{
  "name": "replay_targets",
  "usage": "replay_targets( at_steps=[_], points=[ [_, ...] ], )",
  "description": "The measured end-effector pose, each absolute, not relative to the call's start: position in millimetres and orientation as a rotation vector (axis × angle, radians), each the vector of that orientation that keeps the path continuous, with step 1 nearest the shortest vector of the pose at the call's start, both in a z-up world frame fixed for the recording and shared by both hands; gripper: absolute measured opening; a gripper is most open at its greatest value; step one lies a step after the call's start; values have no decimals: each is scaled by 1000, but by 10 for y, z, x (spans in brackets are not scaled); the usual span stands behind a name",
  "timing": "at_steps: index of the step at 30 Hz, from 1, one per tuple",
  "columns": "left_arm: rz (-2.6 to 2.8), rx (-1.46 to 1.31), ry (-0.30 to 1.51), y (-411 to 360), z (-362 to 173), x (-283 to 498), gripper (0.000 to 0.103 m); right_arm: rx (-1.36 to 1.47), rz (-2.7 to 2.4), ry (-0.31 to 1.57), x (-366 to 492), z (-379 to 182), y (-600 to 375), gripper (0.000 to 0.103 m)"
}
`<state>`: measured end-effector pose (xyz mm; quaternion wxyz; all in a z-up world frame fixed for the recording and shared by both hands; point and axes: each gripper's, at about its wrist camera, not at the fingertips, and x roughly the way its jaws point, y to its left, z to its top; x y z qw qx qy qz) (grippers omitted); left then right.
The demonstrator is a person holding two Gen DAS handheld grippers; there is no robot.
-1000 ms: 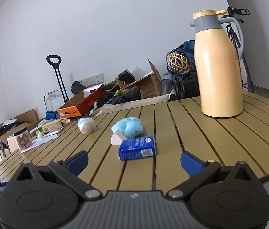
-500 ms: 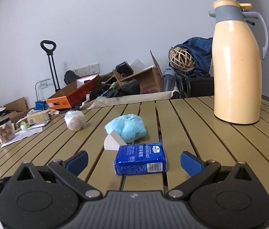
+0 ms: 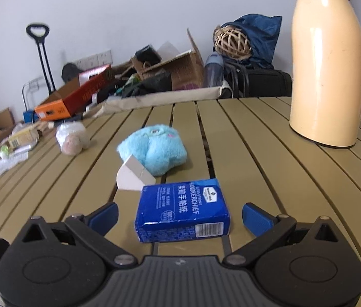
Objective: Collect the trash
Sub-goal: 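Close the right tool on the blue tissue pack, then lift the tissue pack with the right tool while the left tool approaches the blue plush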
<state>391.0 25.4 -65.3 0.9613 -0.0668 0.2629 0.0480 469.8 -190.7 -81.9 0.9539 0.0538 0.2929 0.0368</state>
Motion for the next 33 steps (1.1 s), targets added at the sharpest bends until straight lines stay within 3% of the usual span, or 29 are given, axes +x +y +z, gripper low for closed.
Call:
replay_targets(
  at_steps=[5, 12, 14, 15, 16, 33],
  points=[
    [91, -147, 532, 236, -636, 3918, 103, 85, 82, 599, 4708, -827, -1821, 102],
    [79, -147, 539, 109, -654, 3928, 103, 121, 86, 588, 4707, -831, -1882, 91],
    [72, -138, 545, 48, -685, 3930, 103, 110, 85, 586, 4708, -829, -1878, 85],
    [70, -132, 547, 19, -700, 3928, 103, 99, 83, 585, 4708, -827, -1873, 75],
    [69, -129, 549, -9, -714, 3930, 103, 94, 79, 588, 4710, -829, -1879, 72],
    [88, -72, 509, -301, -712, 3932, 103, 342, 12, 501, 4627, -692, -2696, 72]
  ],
)
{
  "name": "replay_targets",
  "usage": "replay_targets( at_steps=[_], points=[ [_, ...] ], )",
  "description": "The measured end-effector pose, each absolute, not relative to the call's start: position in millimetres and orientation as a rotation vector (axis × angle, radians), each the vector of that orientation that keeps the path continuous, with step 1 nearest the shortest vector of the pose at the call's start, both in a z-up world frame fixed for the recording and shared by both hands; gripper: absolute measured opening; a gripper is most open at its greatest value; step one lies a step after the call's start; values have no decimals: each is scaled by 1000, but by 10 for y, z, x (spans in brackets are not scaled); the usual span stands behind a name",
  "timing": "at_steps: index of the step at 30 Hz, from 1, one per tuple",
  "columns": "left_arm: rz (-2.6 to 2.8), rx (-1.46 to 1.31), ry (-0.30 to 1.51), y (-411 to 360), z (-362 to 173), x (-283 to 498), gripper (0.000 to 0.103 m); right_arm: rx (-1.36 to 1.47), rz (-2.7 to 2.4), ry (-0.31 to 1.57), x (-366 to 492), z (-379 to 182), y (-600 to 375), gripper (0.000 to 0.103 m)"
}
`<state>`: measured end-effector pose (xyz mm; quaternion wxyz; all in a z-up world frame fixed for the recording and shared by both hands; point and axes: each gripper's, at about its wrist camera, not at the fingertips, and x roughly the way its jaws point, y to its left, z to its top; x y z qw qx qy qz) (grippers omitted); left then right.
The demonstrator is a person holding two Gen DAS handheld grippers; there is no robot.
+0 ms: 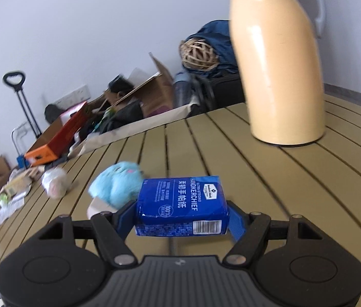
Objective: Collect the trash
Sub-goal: 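Lift the tissue pack with the right tool while the left tool approaches the blue plush, then close the left tool on the white foam wedge beside the blue plush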
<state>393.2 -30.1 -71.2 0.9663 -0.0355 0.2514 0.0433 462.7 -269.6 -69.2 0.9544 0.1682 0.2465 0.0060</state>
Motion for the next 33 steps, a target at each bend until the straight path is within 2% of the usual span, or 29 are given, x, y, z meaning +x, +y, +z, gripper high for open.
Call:
replay_targets(
  at_steps=[10, 19, 28, 33],
  points=[
    [77, 26, 484, -773, -533, 4418, 103, 377, -82, 445, 4572, -690, -3064, 72],
    [94, 65, 583, -1083, -523, 5095, 103, 384, -145, 417, 4539, -709, -3270, 72],
    [98, 86, 663, -1216, -668, 5386, 102, 406, -182, 400, 4554, -770, -3421, 72],
    [94, 93, 680, -1242, -697, 5458, 84, 415, -186, 394, 4555, -774, -3448, 72]
  ],
)
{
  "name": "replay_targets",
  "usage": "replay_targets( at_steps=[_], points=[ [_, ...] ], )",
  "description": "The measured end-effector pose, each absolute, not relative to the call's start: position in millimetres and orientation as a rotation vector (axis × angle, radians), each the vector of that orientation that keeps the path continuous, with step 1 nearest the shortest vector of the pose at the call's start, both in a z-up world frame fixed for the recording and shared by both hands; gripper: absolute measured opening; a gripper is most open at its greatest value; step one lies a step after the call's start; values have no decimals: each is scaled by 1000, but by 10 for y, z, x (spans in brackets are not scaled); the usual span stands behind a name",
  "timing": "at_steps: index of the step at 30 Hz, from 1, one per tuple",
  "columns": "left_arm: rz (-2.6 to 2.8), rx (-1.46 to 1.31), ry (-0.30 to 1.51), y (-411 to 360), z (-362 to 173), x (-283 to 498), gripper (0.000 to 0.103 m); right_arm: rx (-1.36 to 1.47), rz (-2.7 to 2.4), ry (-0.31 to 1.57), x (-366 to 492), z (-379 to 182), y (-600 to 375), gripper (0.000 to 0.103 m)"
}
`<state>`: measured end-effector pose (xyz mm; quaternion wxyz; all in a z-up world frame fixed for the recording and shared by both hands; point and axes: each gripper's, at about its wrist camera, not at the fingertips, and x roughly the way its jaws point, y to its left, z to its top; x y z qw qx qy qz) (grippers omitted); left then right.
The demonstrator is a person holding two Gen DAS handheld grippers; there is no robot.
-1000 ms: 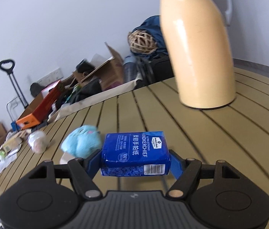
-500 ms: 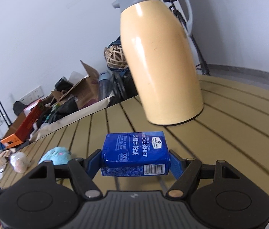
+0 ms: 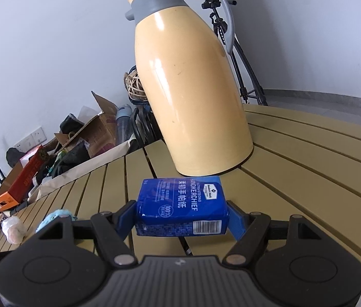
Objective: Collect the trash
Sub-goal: 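Close the left tool on the white foam wedge beside the blue plush, then carry the tissue pack and white wedge with both tools toward the black bin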
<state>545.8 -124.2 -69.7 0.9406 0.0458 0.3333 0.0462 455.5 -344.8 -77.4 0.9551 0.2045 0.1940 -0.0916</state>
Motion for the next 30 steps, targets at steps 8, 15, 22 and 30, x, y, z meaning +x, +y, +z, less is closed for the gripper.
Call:
replay_targets(
  at_steps=[8, 15, 22, 30],
  points=[
    [104, 56, 713, -1184, -717, 5544, 70, 417, -180, 398, 4563, -774, -3422, 72],
    [47, 17, 730, -1166, -706, 5517, 40, 422, -176, 404, 4568, -769, -3403, 72],
    [44, -12, 721, -1162, -661, 5444, 34, 423, -160, 414, 4590, -782, -3386, 72],
    [42, -12, 691, -1098, -538, 5312, 33, 402, -141, 414, 4590, -771, -3320, 72]
  ],
)
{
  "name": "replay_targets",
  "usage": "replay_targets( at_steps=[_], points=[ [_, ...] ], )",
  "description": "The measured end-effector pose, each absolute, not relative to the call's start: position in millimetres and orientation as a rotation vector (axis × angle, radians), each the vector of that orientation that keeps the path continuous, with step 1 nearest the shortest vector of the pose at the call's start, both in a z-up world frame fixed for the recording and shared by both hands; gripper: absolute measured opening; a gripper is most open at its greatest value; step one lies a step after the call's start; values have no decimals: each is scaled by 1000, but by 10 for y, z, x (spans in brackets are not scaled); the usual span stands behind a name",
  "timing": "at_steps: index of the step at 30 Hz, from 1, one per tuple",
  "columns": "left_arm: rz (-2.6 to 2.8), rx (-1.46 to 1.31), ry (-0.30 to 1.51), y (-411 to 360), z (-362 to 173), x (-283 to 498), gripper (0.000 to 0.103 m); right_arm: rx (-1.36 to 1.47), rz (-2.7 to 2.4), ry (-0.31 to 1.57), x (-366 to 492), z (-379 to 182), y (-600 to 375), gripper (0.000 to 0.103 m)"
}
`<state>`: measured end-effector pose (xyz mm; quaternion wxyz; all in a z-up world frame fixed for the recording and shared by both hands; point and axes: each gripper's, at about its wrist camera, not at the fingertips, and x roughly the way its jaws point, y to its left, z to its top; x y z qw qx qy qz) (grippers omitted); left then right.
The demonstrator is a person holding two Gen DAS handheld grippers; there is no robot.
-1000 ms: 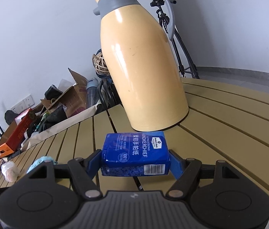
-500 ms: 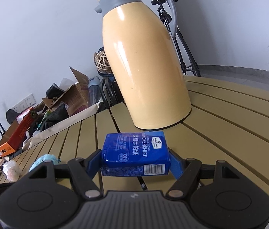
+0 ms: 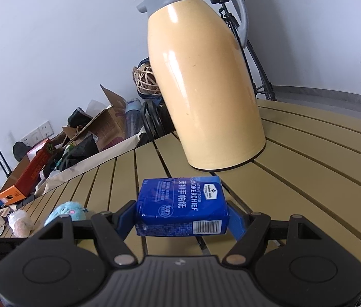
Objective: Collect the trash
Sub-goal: 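Carry the tissue pack and white wedge with both tools toward the black bin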
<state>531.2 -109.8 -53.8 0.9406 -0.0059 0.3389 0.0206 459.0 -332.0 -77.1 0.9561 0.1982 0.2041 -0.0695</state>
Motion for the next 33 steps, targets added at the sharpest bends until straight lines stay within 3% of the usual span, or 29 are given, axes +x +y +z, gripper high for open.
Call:
replay_targets(
  at_steps=[33],
  points=[
    [-28, -9, 533, -848, 57, 4018, 33, 240, 91, 405, 4113, -452, -2951, 72]
  ],
)
